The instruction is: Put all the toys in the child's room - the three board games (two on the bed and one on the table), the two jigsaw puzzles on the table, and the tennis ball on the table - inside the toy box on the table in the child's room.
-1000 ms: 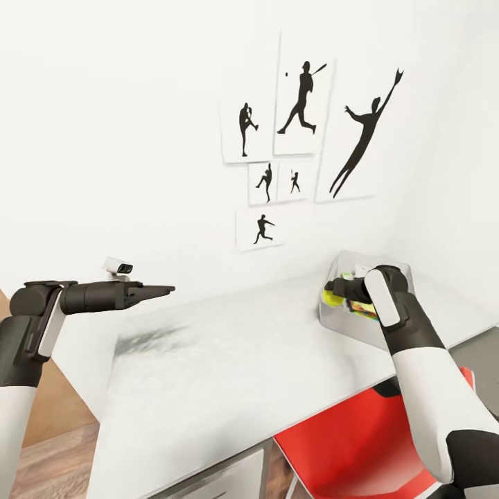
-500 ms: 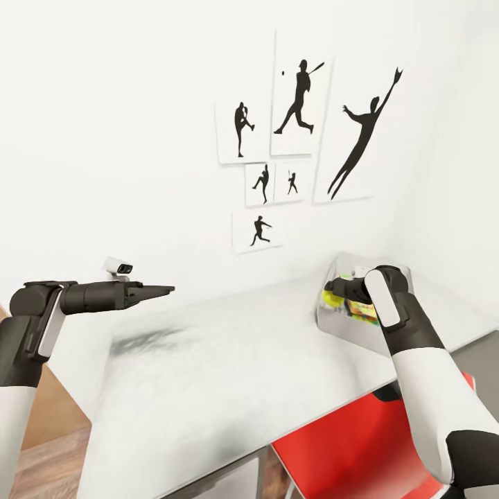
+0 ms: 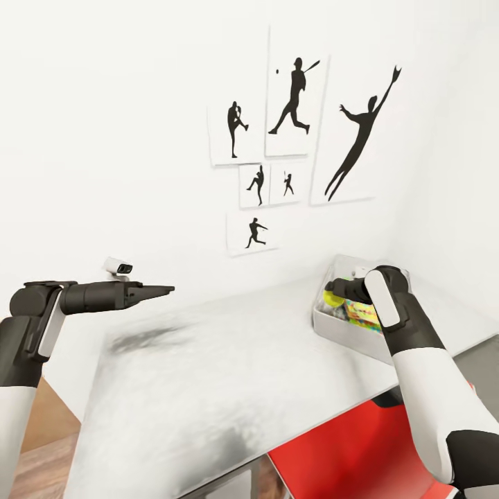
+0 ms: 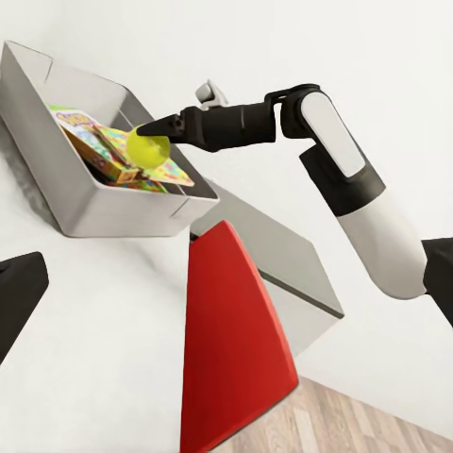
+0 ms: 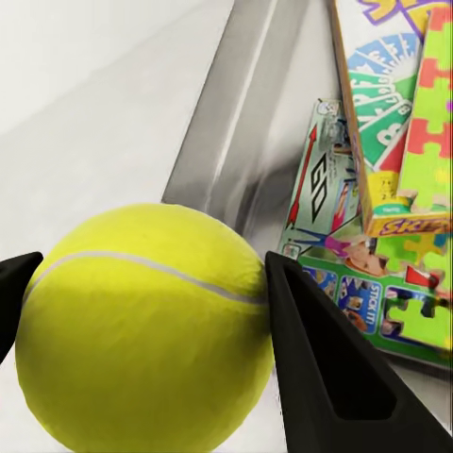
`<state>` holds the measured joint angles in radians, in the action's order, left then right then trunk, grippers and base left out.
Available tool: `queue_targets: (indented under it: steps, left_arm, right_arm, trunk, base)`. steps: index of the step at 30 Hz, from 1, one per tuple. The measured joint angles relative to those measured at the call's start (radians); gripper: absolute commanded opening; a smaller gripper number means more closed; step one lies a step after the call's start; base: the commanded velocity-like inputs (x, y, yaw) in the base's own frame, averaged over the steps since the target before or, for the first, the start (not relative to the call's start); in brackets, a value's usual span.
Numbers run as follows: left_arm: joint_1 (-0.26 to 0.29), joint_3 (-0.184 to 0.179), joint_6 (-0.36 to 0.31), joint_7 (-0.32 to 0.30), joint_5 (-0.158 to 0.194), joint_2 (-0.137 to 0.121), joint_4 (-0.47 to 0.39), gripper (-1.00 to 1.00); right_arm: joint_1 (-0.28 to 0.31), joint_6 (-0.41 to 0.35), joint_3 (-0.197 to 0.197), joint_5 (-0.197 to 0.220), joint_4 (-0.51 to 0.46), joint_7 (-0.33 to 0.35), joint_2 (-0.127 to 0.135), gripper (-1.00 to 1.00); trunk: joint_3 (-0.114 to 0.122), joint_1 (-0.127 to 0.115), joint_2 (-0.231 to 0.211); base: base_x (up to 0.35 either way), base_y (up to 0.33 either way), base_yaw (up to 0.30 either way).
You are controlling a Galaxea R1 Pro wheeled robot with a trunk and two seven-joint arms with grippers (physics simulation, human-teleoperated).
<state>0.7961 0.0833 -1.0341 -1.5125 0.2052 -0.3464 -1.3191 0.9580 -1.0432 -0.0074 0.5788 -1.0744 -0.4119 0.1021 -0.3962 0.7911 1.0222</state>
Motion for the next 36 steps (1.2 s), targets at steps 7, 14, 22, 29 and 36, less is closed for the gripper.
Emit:
queue_targets:
  steps: [7, 14, 22, 29, 36]
  left_arm:
    - [-0.001, 0.001, 0.000, 0.000, 0.000, 0.000, 0.000, 1.00]
    - [-0.001, 0.001, 0.000, 0.000, 0.000, -0.001, 0.000, 1.00]
    - [0.000, 0.003, 0.000, 0.000, 0.000, -0.001, 0.000, 1.00]
    - [0.000, 0.003, 0.000, 0.000, 0.000, -0.001, 0.000, 1.00]
    - [-0.001, 0.003, 0.000, 0.000, -0.001, -0.001, 0.000, 1.00]
  right_arm:
    - [0.000, 0.004, 0.001, -0.004, 0.012, -0.003, 0.000, -1.00]
    - [0.000, 0.010, -0.001, -0.010, 0.102, -0.005, -0.001, -1.00]
    - [0.001, 0.046, -0.002, 0.001, 0.143, -0.003, 0.008, -1.00]
    - [0.003, 0.074, 0.001, -0.011, 0.183, -0.005, 0.011, -1.00]
    - [0.005, 0.082, 0.003, -0.011, 0.189, -0.005, 0.010, -1.00]
  trunk:
    - [0.000, 0.000, 0.000]
    - [0.000, 0.000, 0.000]
    - [0.000, 0.000, 0.000]
    - [0.000, 0.000, 0.000]
    - [0.000, 0.000, 0.000]
  base:
    - [0.065, -0.007, 0.000]
    - [0.045, 0.000, 0.000]
    - [0.002, 0.000, 0.000]
    - [0.075, 0.000, 0.000]
    - [0.010, 0.000, 0.000]
